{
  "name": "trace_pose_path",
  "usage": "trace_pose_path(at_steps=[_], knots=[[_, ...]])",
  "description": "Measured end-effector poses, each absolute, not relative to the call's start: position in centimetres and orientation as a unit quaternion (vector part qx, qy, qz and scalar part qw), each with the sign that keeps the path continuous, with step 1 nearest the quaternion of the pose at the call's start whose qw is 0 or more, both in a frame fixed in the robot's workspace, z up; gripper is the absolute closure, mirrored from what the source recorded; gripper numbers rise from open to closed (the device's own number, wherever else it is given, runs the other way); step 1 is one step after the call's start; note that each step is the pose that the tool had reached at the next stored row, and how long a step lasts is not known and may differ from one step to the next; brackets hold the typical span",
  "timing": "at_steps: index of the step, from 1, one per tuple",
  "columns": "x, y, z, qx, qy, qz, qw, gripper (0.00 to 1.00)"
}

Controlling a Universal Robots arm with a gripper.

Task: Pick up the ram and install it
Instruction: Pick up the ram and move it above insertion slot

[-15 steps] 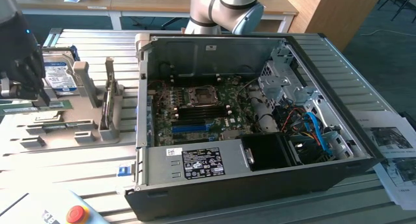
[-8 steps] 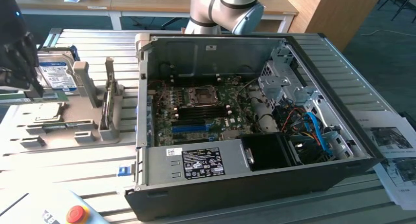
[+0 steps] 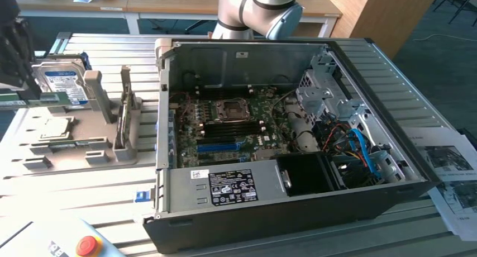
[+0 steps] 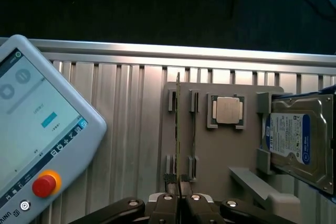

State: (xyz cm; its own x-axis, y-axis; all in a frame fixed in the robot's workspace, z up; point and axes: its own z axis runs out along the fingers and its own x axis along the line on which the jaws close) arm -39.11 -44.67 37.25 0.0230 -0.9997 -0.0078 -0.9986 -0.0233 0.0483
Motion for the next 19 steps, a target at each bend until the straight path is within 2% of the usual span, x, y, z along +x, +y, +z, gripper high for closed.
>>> trace_pose_path(at_steps=[12, 19], knots=[[-39.1, -44.7, 40.5, 0.715, -0.699, -0.018, 0.016, 0.88], [-39.1, -44.7, 40.6, 0.715, -0.699, -0.018, 0.016, 0.88]])
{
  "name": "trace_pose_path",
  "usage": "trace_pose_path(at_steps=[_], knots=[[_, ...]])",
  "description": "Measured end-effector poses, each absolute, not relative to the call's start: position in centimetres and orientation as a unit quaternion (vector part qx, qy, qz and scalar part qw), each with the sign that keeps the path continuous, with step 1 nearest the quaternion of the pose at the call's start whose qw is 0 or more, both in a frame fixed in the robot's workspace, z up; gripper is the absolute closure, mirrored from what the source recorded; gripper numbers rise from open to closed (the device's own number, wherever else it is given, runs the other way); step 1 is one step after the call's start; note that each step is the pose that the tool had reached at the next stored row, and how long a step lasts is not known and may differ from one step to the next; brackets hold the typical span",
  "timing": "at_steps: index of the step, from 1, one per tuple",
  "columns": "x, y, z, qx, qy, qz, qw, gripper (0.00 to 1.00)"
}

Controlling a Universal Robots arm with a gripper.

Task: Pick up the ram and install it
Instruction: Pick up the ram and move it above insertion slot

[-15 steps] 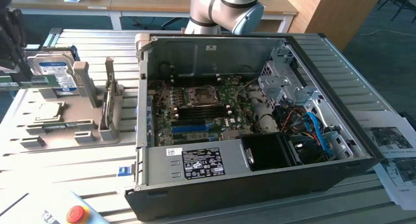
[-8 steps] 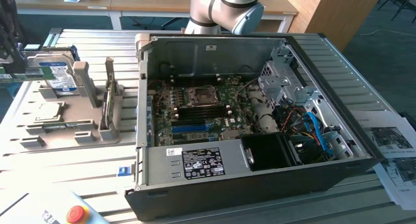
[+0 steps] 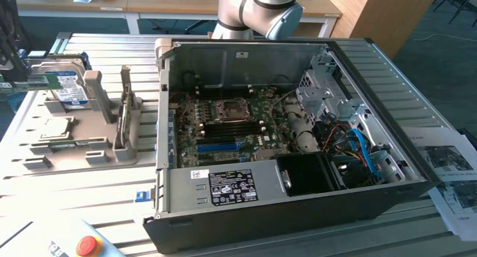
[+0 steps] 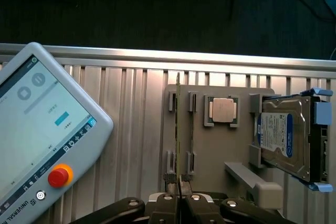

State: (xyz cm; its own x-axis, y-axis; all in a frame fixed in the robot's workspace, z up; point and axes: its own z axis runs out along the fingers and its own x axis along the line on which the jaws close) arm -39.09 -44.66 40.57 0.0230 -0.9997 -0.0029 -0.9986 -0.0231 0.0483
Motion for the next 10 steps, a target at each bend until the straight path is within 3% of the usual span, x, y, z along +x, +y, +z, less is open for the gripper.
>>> trace_pose_path(at_steps=[10], knots=[[-37.2, -44.8, 40.6, 0.715, -0.699, -0.018, 0.016, 0.88]])
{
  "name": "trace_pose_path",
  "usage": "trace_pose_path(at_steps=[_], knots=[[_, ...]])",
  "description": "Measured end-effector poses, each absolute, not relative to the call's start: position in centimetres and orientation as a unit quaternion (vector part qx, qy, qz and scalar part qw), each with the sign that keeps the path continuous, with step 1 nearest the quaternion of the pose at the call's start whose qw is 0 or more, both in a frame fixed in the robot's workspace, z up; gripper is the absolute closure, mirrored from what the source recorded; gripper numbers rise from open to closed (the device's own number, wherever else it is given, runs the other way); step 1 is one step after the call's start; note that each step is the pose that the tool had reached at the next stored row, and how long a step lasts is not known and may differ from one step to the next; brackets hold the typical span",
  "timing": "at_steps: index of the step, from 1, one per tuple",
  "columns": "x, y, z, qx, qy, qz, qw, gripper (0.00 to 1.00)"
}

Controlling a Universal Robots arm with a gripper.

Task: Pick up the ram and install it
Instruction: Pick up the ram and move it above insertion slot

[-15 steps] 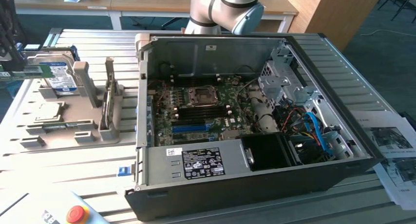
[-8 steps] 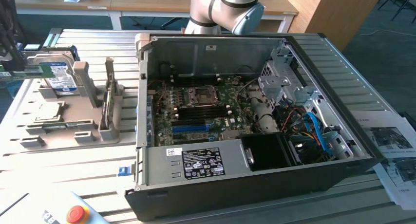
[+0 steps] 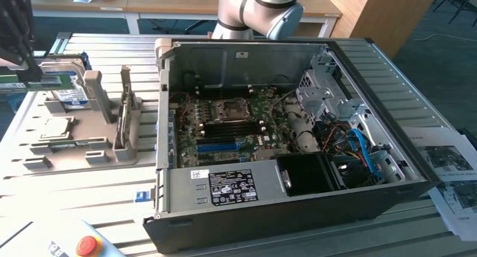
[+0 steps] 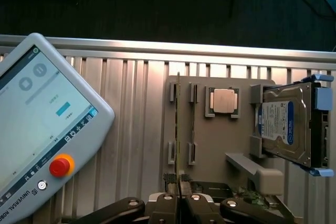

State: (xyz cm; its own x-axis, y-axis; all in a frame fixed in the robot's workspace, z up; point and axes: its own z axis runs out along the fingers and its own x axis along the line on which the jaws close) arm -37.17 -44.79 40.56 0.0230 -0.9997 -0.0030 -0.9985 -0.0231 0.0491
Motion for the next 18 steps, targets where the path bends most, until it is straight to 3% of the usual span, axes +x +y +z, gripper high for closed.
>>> trace_pose_path(at_steps=[18], knots=[[-33.4, -45.1, 40.6, 0.715, -0.699, -0.018, 0.017, 0.88]])
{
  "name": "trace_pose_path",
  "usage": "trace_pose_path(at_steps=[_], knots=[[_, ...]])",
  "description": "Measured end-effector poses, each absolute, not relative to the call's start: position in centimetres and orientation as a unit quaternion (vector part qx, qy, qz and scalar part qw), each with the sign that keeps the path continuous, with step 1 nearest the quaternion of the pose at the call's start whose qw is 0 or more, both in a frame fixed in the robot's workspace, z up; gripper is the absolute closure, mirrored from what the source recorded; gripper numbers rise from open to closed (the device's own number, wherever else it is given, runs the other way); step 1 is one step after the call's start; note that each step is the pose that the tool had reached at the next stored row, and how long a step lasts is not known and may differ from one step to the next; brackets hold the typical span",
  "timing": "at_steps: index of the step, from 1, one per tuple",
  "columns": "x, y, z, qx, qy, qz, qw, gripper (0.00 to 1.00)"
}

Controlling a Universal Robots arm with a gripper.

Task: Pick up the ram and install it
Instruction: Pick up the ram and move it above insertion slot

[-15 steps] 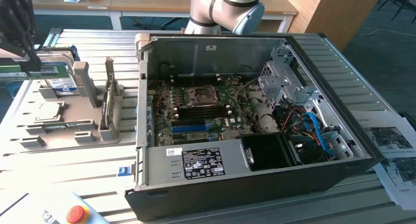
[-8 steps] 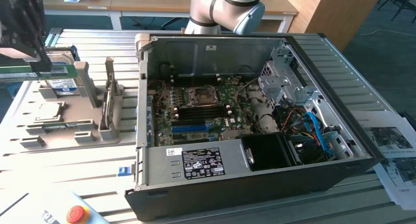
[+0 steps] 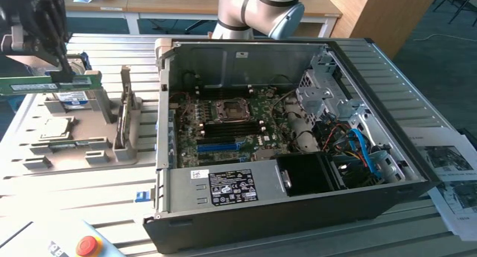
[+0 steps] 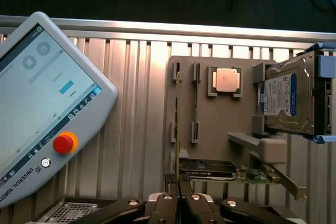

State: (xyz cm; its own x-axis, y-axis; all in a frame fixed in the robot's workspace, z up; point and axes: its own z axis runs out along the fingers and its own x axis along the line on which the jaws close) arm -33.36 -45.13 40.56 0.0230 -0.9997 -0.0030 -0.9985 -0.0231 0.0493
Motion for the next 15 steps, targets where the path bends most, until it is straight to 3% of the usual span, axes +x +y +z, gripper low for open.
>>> trace_pose_path(at_steps=[15], knots=[[-30.8, -45.4, 40.6, 0.715, -0.699, -0.018, 0.017, 0.88]])
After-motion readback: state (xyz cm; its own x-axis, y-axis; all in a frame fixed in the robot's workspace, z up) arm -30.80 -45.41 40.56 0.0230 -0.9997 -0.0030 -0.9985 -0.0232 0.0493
